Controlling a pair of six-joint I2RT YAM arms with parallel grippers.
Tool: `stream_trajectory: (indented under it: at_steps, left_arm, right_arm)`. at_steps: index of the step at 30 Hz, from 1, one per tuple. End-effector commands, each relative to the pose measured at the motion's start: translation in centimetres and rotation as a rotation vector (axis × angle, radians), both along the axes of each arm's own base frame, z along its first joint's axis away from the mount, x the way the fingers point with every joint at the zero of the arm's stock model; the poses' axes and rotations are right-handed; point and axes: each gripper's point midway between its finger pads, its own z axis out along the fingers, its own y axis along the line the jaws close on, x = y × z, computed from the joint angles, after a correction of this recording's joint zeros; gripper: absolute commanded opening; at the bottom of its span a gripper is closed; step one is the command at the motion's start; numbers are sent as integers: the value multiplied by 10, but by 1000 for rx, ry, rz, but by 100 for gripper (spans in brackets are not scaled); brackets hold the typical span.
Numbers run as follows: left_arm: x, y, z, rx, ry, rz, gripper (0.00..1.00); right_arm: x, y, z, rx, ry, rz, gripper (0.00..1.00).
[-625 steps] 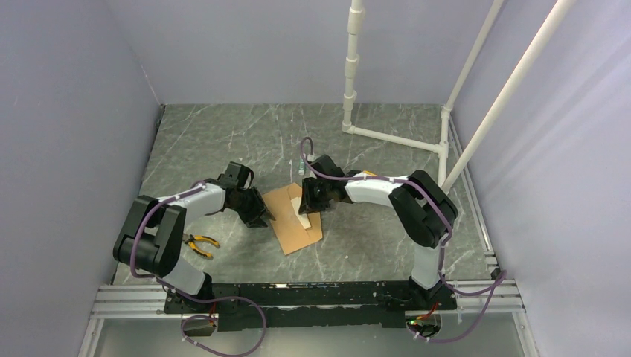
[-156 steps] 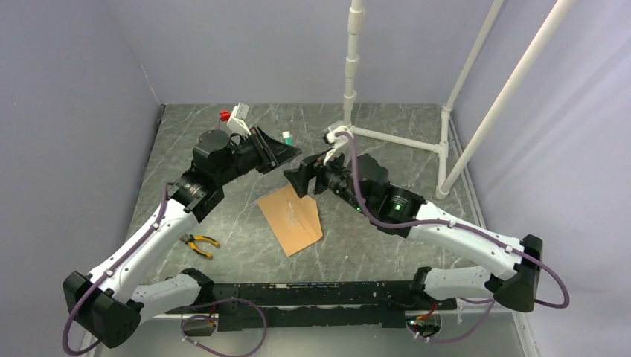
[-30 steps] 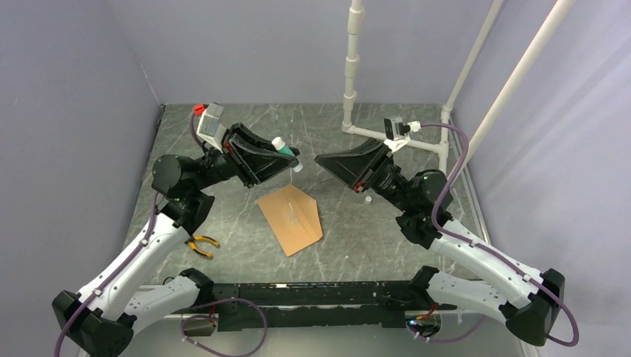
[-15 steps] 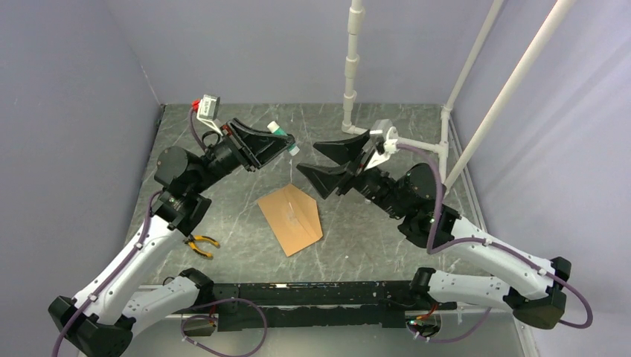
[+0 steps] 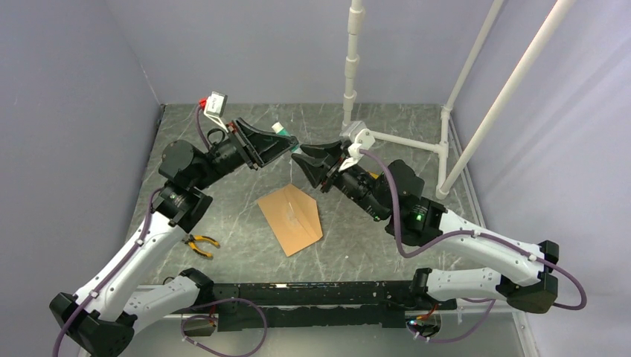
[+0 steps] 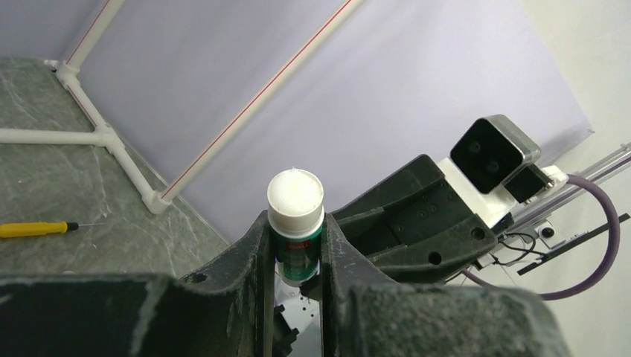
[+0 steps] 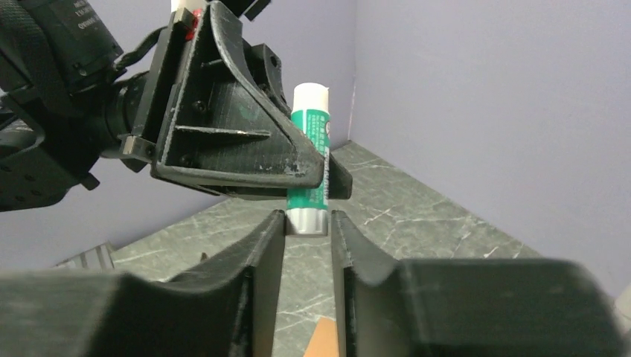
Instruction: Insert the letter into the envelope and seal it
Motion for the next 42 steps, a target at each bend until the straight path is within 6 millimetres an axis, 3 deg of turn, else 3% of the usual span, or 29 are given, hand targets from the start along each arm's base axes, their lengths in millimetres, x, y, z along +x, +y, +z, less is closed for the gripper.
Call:
stream_trajectory:
  at_steps: [1,6,10,14,20,22,26,28,33,39,42]
  left_arm:
    - [-18,3,28,-19,-88,-49,2]
    - [-25,2,30,-22,-117,-77,2]
    - [-44,3,43,-68,-266,-137,2]
    - [-60,10,46,-82,-489,-122,2]
    - [-74,14,53,-98,-620,-129,2]
    - [-71,14,52,-101,-598,-122,2]
    - [-60,15,50,-101,-499,-86,2]
    - [-54,16,49,-109,-438,-65,2]
    - [-35,18,45,-122,-270,-13,2]
    - [-11,15,30,-90,-66,40,3]
    - [-6,13,24,-76,-36,49,2]
  right_arm:
    - [-5,-14,43,137,28,-3,25]
    - [-15,-15,52,222,99,63,13]
    - [-19,-23,66,392,279,161,0]
    - [-21,-41,75,658,504,307,0]
    - [-16,-63,60,874,755,388,0]
    - [-12,-69,59,859,745,329,2]
    - [-7,-73,55,640,507,207,44]
    - [-10,-64,49,464,370,208,53]
    - [-19,-33,26,107,109,255,57]
    - [-11,-19,33,-43,-99,119,57]
    - [5,-19,39,-57,-48,21,57]
